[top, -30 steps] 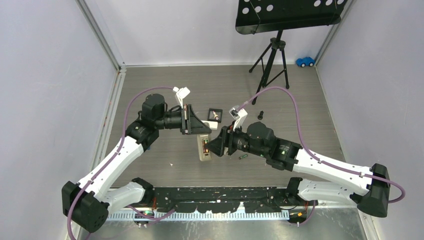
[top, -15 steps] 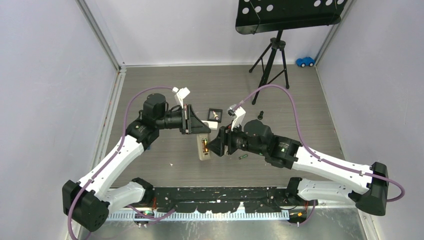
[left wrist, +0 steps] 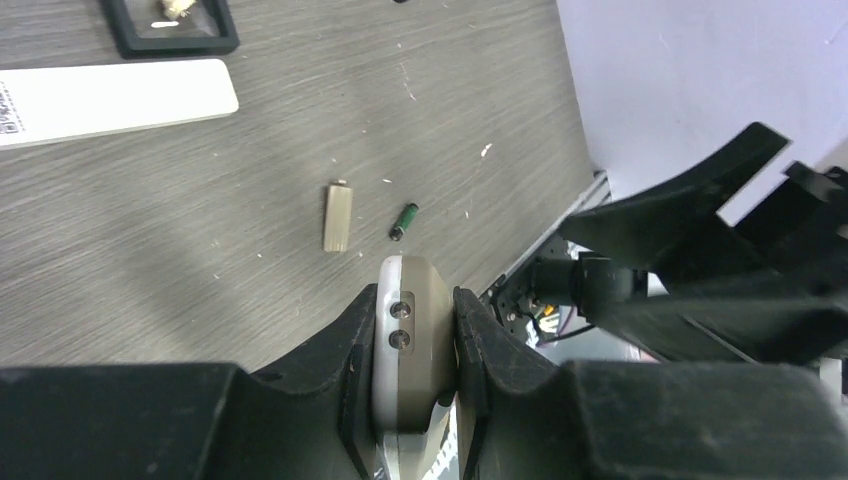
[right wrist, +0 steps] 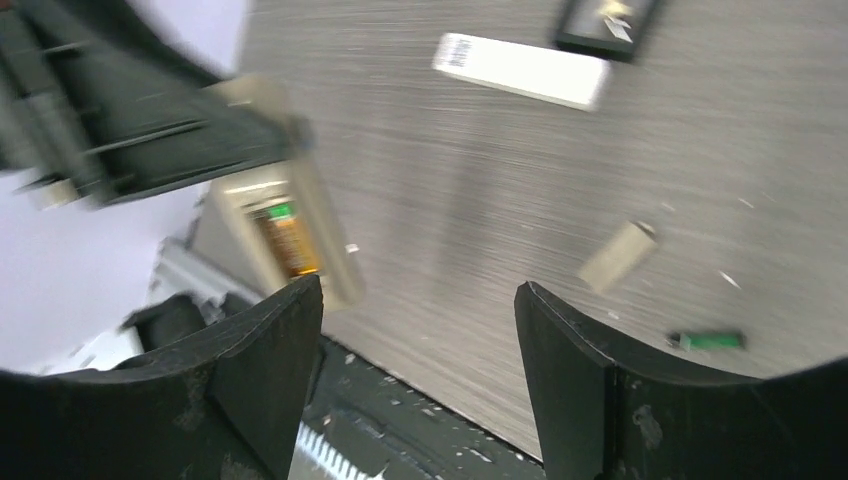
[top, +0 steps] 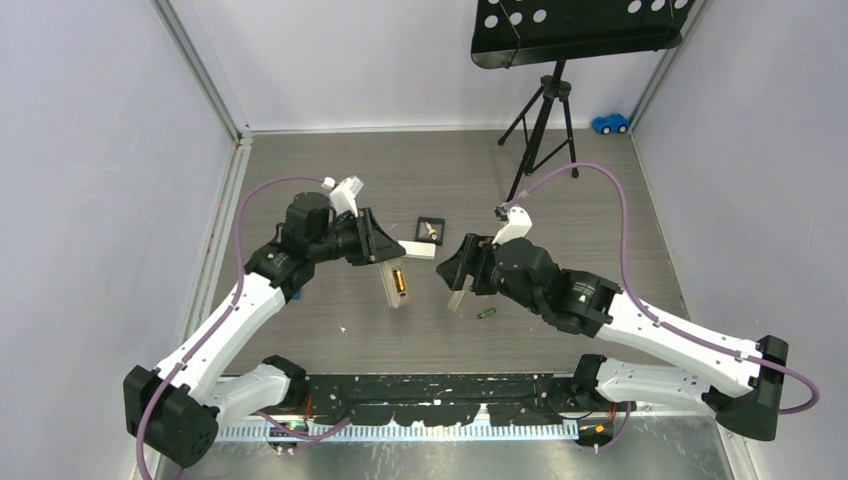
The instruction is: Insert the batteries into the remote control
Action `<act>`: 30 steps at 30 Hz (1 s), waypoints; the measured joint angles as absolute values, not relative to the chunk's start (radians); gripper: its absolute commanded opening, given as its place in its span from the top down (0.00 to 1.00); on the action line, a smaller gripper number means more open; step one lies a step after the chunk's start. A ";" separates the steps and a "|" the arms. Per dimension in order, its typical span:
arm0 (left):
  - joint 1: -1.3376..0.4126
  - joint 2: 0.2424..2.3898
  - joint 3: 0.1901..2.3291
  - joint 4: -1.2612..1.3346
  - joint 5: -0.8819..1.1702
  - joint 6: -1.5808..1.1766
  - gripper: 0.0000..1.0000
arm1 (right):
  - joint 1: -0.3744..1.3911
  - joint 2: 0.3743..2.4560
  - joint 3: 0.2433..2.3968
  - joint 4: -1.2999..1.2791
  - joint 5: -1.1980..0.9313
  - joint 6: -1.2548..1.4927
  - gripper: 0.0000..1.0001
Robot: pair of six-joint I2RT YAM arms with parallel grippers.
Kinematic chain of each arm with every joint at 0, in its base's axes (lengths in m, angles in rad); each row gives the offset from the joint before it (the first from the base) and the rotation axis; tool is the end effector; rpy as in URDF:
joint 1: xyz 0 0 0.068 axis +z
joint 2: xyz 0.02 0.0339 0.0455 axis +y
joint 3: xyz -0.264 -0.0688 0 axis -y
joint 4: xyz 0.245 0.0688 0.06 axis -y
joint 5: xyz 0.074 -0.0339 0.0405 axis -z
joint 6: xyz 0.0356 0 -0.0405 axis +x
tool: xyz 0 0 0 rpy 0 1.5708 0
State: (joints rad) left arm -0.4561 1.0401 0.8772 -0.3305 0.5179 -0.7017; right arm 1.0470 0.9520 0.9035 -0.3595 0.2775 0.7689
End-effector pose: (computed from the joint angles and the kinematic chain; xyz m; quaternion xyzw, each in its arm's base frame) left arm 0.1990 -0.1173 0.3110 0.0287 0.8396 -0.4553 0.2949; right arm 0.1154 0.1803 0.3337 -0.0395 0.8302 0.3576 0.4258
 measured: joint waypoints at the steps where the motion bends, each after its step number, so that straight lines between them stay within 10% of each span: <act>1: -0.456 1.036 0.875 -0.331 0.505 -0.699 1.00 | 1.037 0.963 0.904 -0.397 0.317 0.809 0.27; 30: -0.456 1.049 0.841 -0.288 0.521 -0.721 1.00 | 0.859 1.493 0.797 -0.636 0.288 1.267 0.66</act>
